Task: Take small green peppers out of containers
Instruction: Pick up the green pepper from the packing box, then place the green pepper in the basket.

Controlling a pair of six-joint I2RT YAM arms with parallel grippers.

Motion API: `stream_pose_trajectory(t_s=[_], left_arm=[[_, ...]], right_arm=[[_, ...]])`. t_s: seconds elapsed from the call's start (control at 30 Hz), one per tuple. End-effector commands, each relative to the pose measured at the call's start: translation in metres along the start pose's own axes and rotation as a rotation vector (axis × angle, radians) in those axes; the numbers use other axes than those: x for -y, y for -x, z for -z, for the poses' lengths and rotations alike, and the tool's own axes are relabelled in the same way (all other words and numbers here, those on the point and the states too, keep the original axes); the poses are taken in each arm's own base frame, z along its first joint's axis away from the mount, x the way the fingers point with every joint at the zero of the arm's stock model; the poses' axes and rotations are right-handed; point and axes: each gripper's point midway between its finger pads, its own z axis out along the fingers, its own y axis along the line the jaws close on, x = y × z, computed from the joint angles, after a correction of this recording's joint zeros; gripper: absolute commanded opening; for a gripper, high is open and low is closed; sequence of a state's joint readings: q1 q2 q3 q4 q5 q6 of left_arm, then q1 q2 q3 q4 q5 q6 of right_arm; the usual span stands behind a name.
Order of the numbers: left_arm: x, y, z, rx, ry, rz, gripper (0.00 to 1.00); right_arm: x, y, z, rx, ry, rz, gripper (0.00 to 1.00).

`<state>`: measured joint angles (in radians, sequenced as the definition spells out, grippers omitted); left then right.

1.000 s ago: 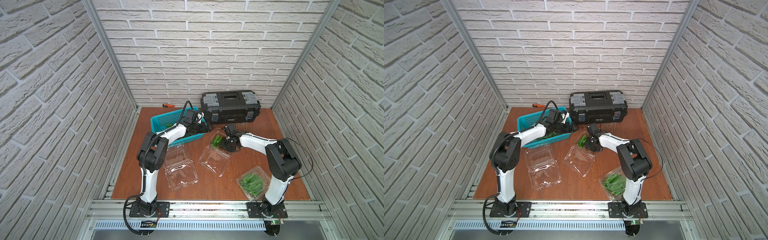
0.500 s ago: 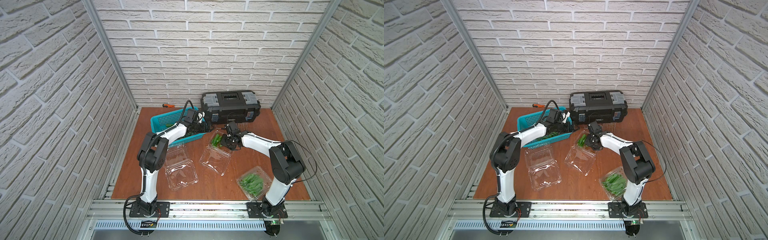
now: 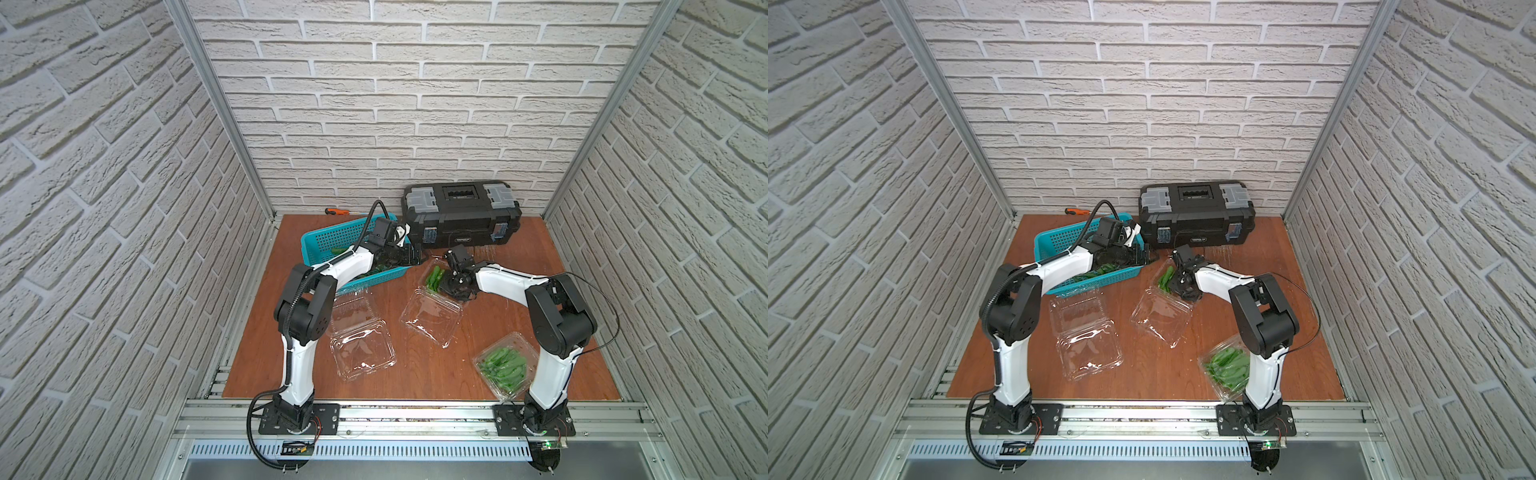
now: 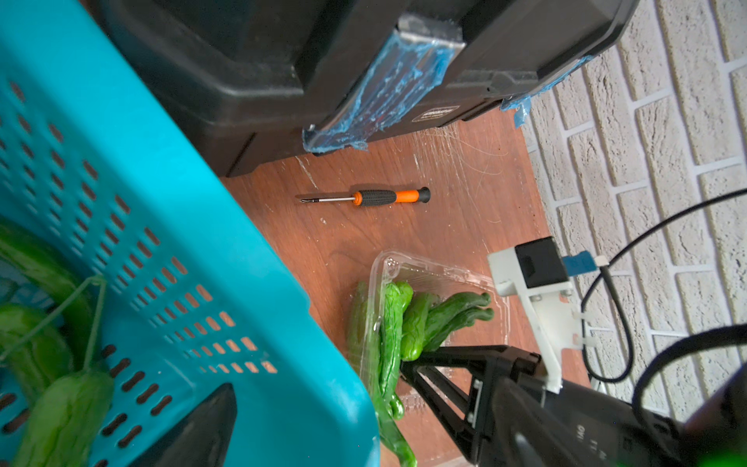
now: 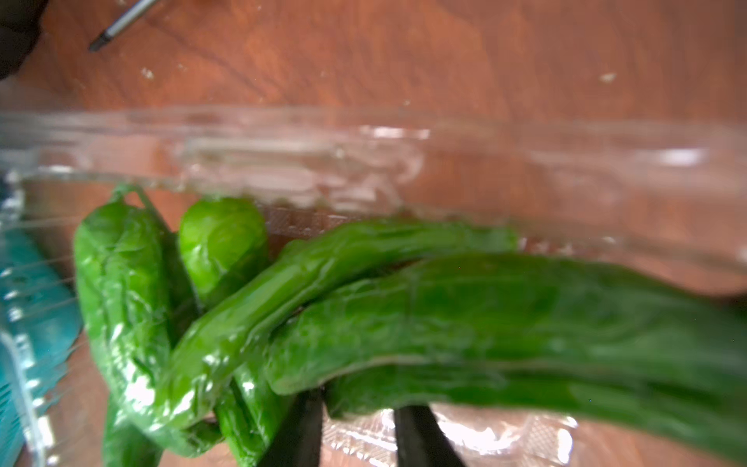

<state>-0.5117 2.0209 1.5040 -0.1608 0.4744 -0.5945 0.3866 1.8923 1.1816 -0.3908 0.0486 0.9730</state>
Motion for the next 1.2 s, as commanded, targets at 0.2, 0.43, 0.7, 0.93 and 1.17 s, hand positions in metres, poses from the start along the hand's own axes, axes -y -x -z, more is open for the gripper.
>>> stream_pose_trajectory(t_s=[0.2, 0.43, 0.7, 0.93, 1.17], left_arm=[[0.009, 0.010, -0.001, 0.014, -0.018, -0.030, 0.98], [0.006, 0.012, 0.002, 0.033, -0.012, -0.017, 0.98], [-0.002, 0.028, 0.020, 0.127, 0.007, 0.024, 0.98], [-0.027, 0.059, 0.071, 0.330, 0.084, 0.091, 0.98], [-0.062, 0.062, 0.126, 0.487, 0.264, 0.162, 0.98]], right_arm=[[0.007, 0.000, 0.016, 0.035, -0.010, 0.073, 0.09], [-0.001, 0.005, 0.057, 0.091, 0.086, 0.156, 0.08], [-0.027, 0.016, 0.108, 0.173, 0.235, 0.220, 0.09], [-0.111, 0.028, 0.148, 0.209, 0.537, 0.315, 0.11], [-0.212, 0.018, 0.156, 0.134, 0.763, 0.442, 0.12]])
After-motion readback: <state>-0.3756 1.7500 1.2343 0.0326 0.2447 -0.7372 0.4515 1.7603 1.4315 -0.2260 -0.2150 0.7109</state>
